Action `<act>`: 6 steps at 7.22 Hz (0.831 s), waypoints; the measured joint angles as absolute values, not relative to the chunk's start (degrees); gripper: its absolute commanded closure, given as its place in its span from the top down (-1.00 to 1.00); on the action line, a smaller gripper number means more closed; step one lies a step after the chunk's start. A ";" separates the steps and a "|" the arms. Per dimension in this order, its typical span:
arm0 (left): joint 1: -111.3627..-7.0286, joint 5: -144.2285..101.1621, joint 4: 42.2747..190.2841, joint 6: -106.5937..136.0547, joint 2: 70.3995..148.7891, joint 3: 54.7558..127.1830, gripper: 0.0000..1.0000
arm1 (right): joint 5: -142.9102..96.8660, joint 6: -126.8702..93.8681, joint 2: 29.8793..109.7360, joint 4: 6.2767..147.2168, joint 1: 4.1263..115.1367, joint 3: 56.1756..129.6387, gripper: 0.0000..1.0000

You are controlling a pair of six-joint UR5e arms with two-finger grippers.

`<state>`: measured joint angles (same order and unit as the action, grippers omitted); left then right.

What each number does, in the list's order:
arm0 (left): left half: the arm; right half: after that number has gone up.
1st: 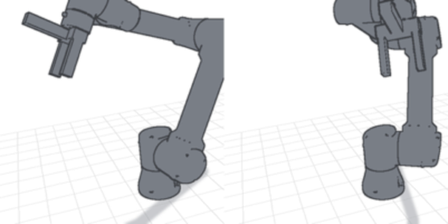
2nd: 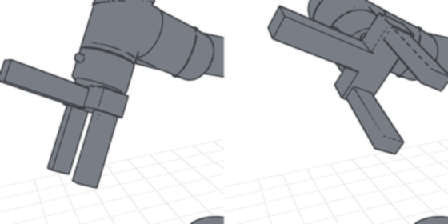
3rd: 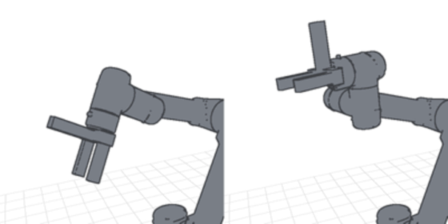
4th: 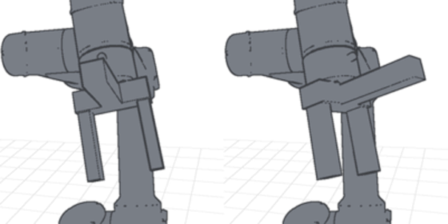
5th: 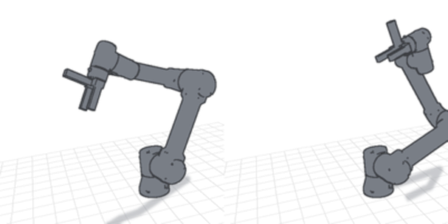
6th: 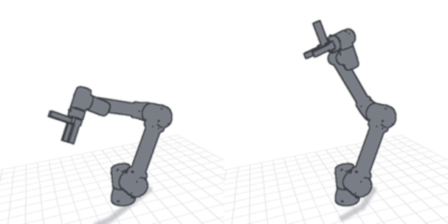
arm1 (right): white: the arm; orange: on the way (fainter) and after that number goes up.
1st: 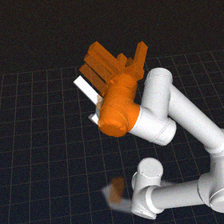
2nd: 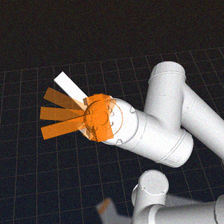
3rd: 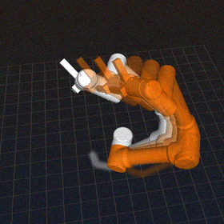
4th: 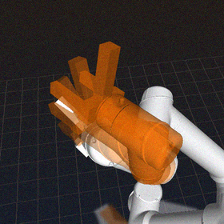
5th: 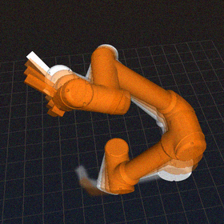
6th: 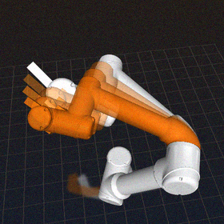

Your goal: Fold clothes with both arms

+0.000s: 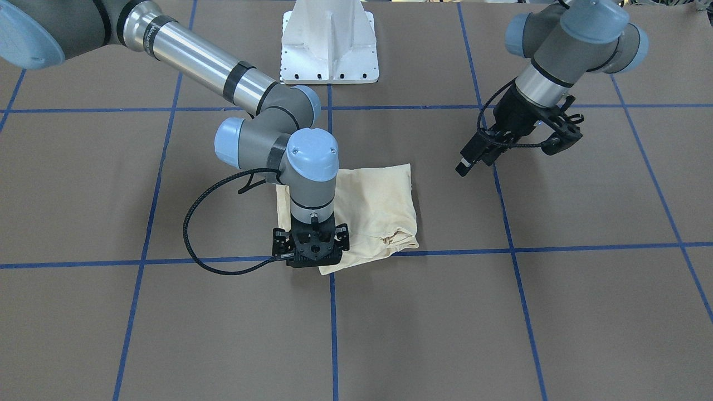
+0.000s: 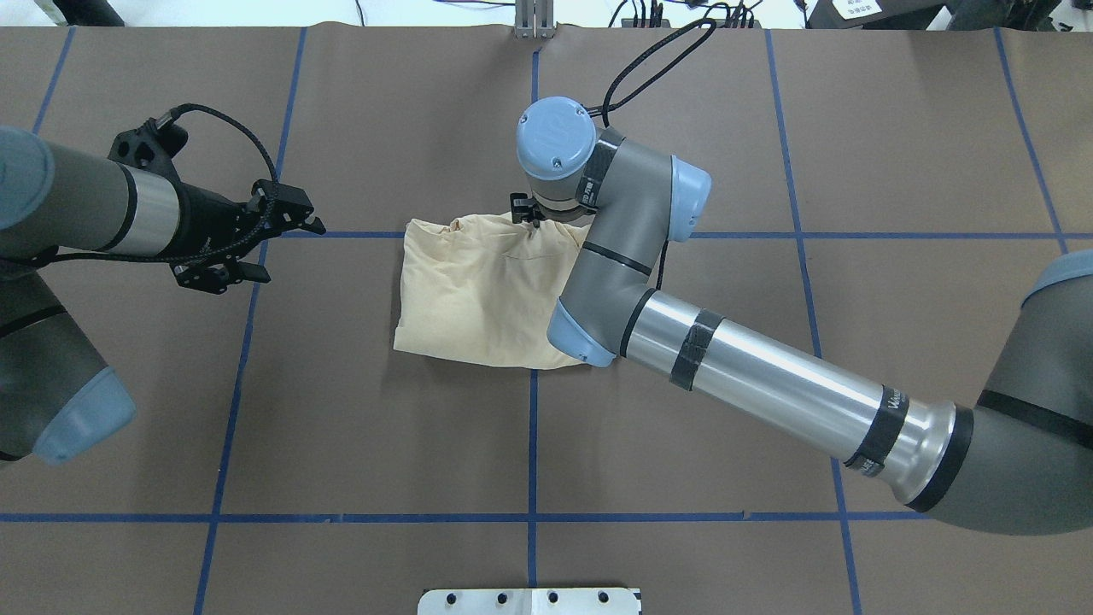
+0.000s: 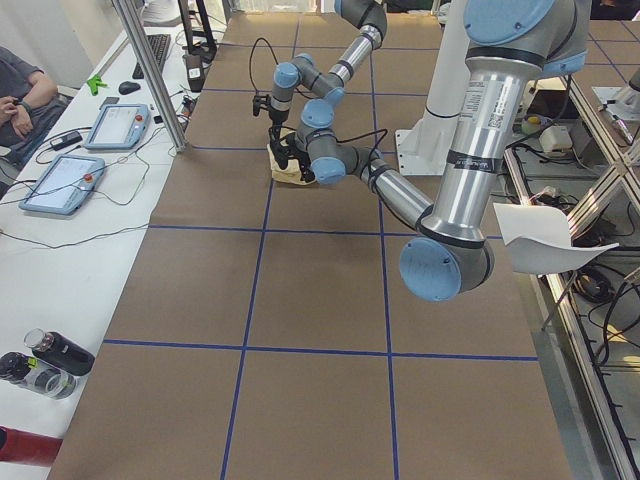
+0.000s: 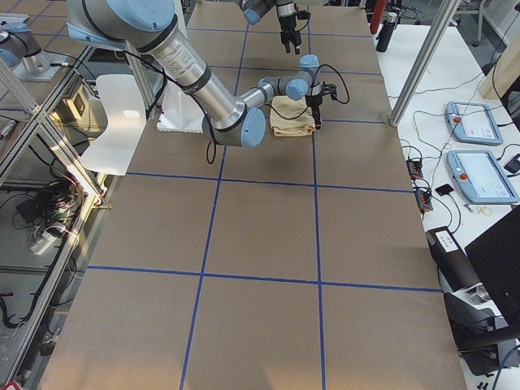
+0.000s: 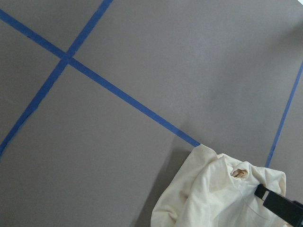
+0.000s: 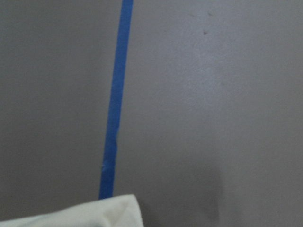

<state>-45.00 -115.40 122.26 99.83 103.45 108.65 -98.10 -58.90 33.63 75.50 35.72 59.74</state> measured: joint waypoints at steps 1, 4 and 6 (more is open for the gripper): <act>-44.96 -115.40 122.26 99.87 103.43 108.64 1.00 | -98.17 -58.02 33.54 75.50 36.52 59.17 1.00; -45.53 -115.60 122.32 97.48 102.75 109.77 1.00 | -100.22 -56.97 32.92 75.68 38.56 61.20 1.00; -48.08 -116.41 121.92 90.36 100.72 111.21 1.00 | -106.94 -56.94 34.80 79.13 41.77 66.56 1.00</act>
<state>-48.08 -116.41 121.92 90.36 100.72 111.21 -106.94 -56.94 34.80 79.13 41.77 66.56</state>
